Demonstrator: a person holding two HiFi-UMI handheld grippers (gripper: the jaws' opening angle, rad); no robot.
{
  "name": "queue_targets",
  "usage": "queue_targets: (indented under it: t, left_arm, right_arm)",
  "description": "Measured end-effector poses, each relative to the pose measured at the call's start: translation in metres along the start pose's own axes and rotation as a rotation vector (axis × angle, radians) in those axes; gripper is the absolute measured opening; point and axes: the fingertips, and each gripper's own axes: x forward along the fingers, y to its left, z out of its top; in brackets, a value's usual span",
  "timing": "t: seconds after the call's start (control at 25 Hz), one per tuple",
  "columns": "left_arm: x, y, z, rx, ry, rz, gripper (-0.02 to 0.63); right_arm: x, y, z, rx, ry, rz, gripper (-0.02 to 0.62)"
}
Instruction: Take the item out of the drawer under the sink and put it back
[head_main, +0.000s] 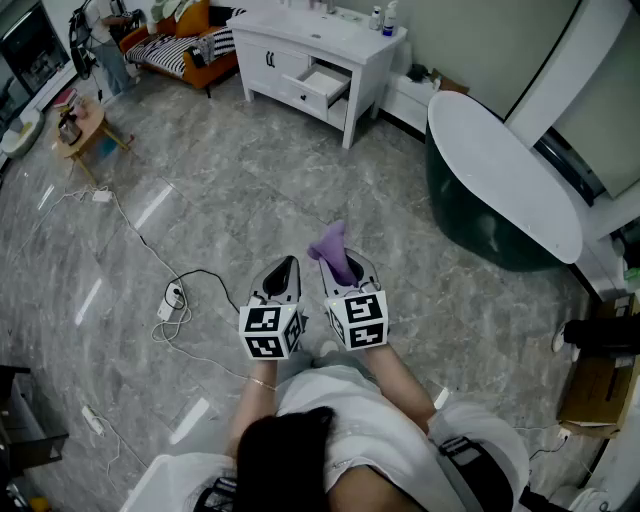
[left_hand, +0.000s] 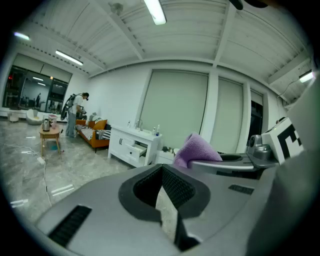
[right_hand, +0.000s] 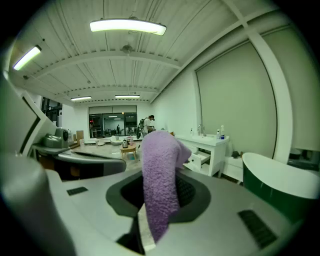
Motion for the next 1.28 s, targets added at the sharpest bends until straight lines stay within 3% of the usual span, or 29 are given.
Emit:
queue_targets:
  t: [0.56,1.0,1.28]
  left_arm:
    - [0.012,-0.02,0.002,-0.027,-0.025,-0.02,0.005]
    - [0.05,-0.016,0.004,-0.043,-0.027,-0.051,0.005]
    - [0.105,0.003,0.017,-0.056,-0.014,-0.096,0.005]
  right_arm:
    - [-0.004,-0.013,0.004,0.023,-0.026,0.055,0.104]
    - [0.02,-0.038,0.002,0.036,-0.015,0.02,0.104]
    - [0.067,-0.064,0.01,0.026,0.01,-0.012,0.106]
